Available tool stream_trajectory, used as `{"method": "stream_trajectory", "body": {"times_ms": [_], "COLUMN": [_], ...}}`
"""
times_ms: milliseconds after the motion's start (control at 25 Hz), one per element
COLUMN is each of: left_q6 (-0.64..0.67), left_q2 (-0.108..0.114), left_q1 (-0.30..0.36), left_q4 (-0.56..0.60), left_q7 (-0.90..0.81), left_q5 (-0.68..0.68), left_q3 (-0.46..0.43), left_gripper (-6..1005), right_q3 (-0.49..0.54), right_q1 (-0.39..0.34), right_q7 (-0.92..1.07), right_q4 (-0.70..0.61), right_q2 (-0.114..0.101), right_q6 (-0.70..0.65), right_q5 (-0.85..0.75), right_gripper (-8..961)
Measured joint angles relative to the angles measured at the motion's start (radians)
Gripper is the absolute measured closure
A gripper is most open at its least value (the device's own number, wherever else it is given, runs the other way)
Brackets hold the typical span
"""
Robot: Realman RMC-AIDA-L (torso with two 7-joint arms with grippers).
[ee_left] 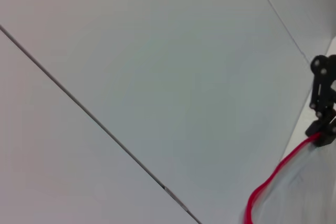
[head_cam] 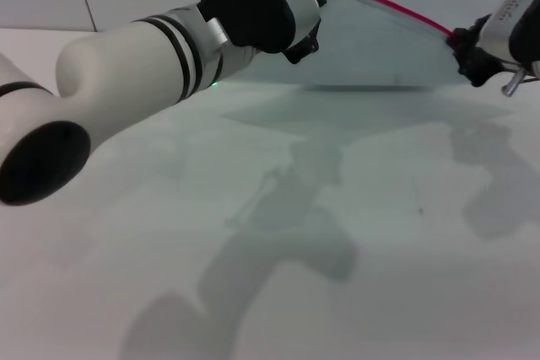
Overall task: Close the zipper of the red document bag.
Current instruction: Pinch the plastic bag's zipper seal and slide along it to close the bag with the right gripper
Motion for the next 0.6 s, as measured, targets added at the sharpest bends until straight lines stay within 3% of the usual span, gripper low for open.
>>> {"method": "stream_trajectory", "body": {"times_ms": [600], "left_q6": [-0.03], "left_q2": [-0.001], "left_q1": [0.092], "left_q4": [-0.157], "left_q7": [0.05], "left_q5": [0.0], "left_q3": [-0.007], "left_gripper": [946], "right_q3": [0.045], "right_q1": [0.014], "right_q7": [0.018], "right_q4": [0.1], "right_q2": [-0.003], "right_q6": [-0.075], "right_q5": [-0.048], "right_gripper": [893]}}
